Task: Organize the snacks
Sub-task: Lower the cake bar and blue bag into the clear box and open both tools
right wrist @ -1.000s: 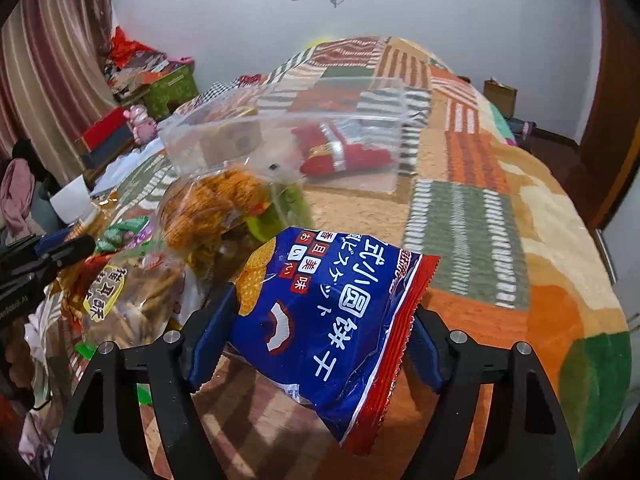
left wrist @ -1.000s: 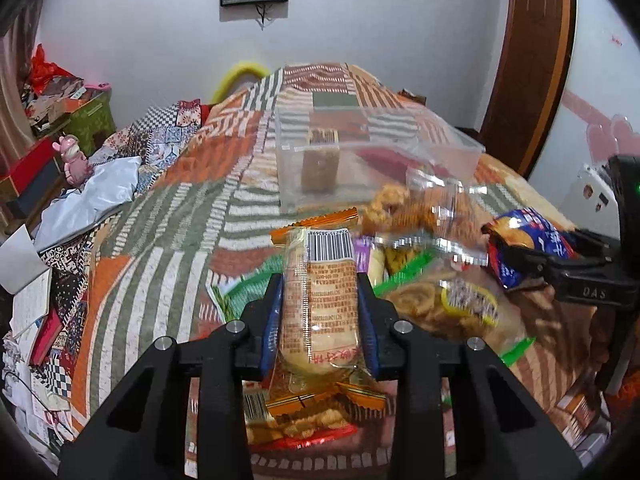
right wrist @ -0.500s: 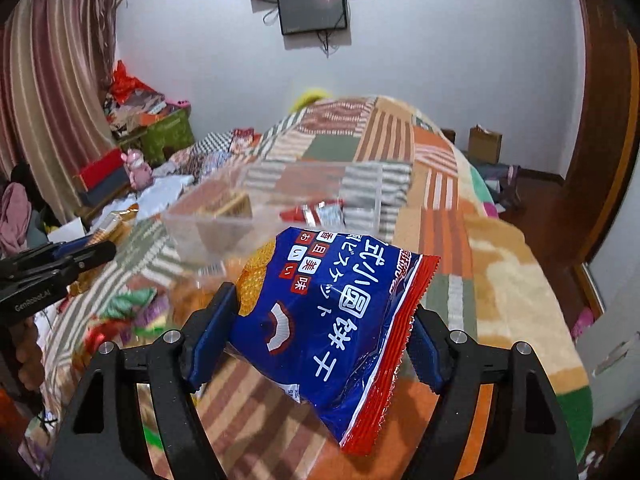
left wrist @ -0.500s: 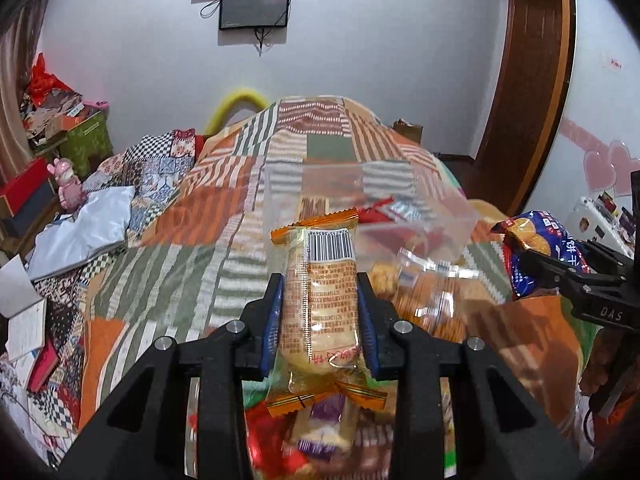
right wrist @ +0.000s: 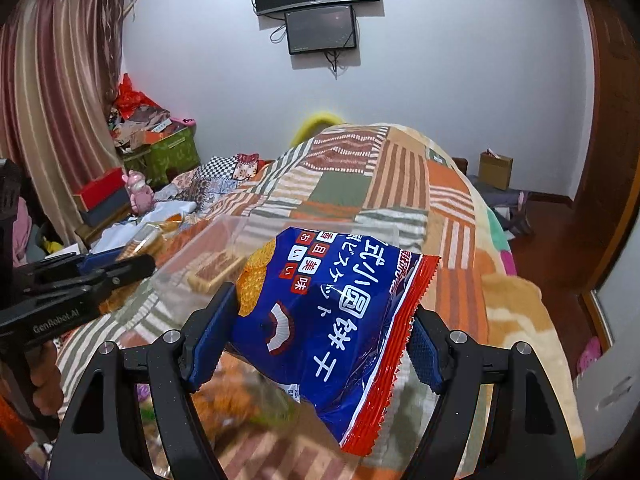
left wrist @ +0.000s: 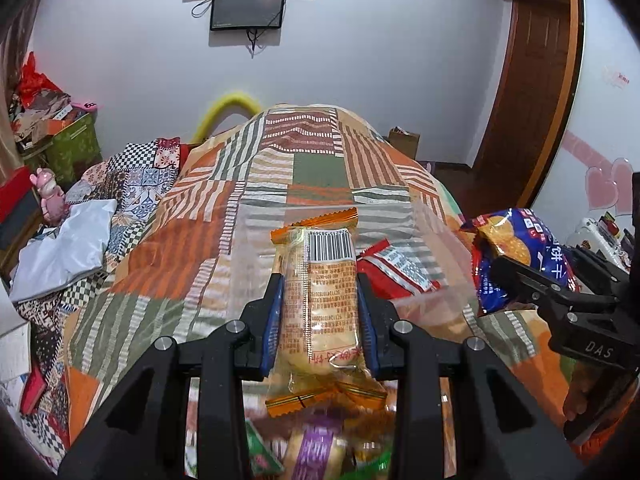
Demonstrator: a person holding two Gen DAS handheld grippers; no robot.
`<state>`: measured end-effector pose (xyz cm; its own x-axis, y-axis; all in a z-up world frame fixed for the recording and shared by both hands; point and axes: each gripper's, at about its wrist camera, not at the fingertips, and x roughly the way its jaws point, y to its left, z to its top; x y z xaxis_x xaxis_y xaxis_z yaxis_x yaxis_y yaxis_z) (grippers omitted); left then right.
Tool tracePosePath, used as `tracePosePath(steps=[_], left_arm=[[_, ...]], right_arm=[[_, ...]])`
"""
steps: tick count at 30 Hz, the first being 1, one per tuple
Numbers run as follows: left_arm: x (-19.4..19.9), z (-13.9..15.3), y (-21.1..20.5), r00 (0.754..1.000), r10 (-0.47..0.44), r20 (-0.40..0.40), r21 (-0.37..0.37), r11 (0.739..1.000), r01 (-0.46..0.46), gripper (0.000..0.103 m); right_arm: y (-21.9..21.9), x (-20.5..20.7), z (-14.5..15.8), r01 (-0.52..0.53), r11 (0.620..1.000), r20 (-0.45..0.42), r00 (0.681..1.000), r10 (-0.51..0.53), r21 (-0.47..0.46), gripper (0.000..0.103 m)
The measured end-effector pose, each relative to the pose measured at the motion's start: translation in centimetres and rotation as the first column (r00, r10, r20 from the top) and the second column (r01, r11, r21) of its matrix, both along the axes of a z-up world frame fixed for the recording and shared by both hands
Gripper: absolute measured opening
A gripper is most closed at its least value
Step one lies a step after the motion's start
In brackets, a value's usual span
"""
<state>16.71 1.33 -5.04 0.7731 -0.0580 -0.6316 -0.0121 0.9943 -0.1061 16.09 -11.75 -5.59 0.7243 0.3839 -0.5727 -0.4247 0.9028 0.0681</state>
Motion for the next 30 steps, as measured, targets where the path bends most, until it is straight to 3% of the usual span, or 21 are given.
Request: tracePosePath(steps=[12,18,30], left_arm=[[7.5,-2.7,0.2,0.991,-0.026,-0.131,-0.055,0.998,0.019,0.034],[9.9,-4.4,-0.5,0.983,-0.041,-0.18,-0.039,0.999,0.034,0.034],[11.4,-6.2,-1.7,0.978,-0.048,-0.201,0.029,0.998,0.055,0.034]], right_arm=[[1.5,4.6,-1.6,-0.008,0.998,-0.045,0.999,0.005,-0.056,0.075],[2.2,6.5,-3.0,-0.016,0.996,-0.092,0.996,0.009,-0.085,0.075],[3.2,7.6,-5.4,-0.055,0.989,-0.159,0.987,0.033,-0.135,0.076]])
